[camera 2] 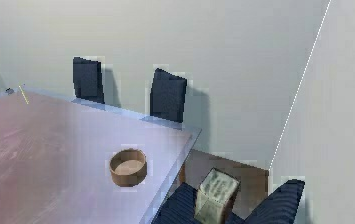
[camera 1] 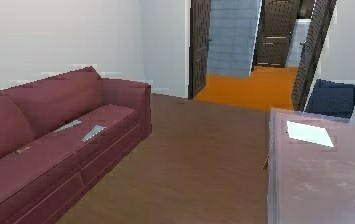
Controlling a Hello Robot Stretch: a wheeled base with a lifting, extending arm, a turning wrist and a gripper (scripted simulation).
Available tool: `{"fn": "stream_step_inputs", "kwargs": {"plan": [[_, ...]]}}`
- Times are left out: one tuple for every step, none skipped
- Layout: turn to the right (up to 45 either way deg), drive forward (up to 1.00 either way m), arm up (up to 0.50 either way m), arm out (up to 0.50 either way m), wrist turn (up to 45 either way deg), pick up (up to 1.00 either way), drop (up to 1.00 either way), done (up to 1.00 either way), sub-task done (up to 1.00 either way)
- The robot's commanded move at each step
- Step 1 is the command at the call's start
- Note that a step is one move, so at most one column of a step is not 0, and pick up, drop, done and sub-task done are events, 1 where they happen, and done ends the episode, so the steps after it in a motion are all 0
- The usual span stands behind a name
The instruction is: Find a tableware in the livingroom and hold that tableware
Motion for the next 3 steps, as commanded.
{"fn": "stream_step_inputs", "kwargs": {"plan": [[-12.0, 0.0, 0.0, 0.0, 0.0, 0.0, 0.0, 0.0, 0.0], [0.0, 0.0, 0.5, 0.0, 0.0, 0.0, 0.0, 0.0, 0.0], [0.0, 0.0, 0.26, 0.0, 0.0, 0.0, 0.0, 0.0, 0.0]]}}
